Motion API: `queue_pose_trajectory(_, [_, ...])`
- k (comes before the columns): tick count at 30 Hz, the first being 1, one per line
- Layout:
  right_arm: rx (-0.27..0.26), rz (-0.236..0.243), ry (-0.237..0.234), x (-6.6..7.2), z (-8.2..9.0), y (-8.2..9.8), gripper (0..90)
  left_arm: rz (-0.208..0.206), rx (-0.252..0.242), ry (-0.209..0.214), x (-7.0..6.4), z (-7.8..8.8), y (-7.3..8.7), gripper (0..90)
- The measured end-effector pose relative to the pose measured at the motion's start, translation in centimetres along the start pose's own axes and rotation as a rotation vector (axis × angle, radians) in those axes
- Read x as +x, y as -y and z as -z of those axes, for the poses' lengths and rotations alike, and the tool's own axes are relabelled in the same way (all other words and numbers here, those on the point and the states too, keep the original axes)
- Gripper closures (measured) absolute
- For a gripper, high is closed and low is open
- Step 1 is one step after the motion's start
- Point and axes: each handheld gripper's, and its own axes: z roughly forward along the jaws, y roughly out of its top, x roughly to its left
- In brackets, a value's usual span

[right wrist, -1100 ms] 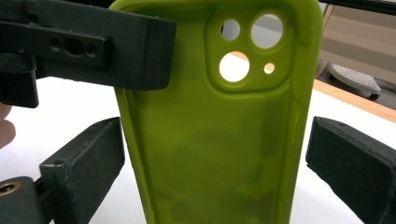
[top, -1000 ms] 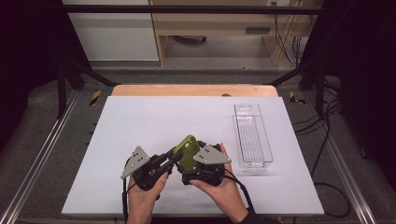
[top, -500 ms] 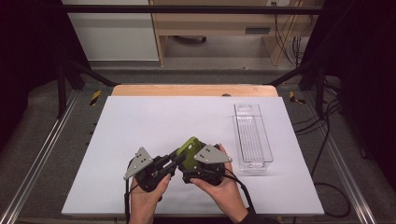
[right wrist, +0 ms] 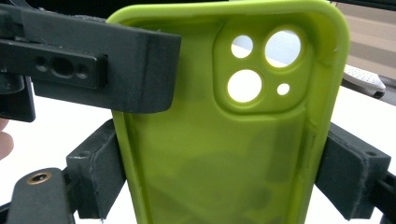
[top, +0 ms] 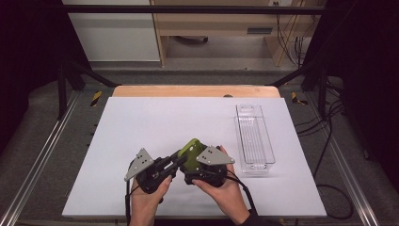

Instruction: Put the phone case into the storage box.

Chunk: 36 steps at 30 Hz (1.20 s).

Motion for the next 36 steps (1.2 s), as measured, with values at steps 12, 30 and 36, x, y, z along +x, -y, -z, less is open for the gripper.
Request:
queue_pose_trajectory(12, [0.031, -0.024, -0.004, -0.1, -0.1, 0.2, 15.6, 0.017, 0.019, 0.003, 0.2, -0.2, 0.2, 77.1])
queue_pose_trajectory(30, [0.034, -0.120, 0.024, -1.7, 0.1, 0.7, 15.8, -0.012, -0.052, -0.056, 1.0, 0.8, -1.1, 50.5])
queue_pose_trajectory(36, [0.030, -0.150, 0.043, -2.3, 0.2, 0.6, 15.8, -0.070, -0.046, -0.161, 2.7, 2.0, -1.8, 37.9])
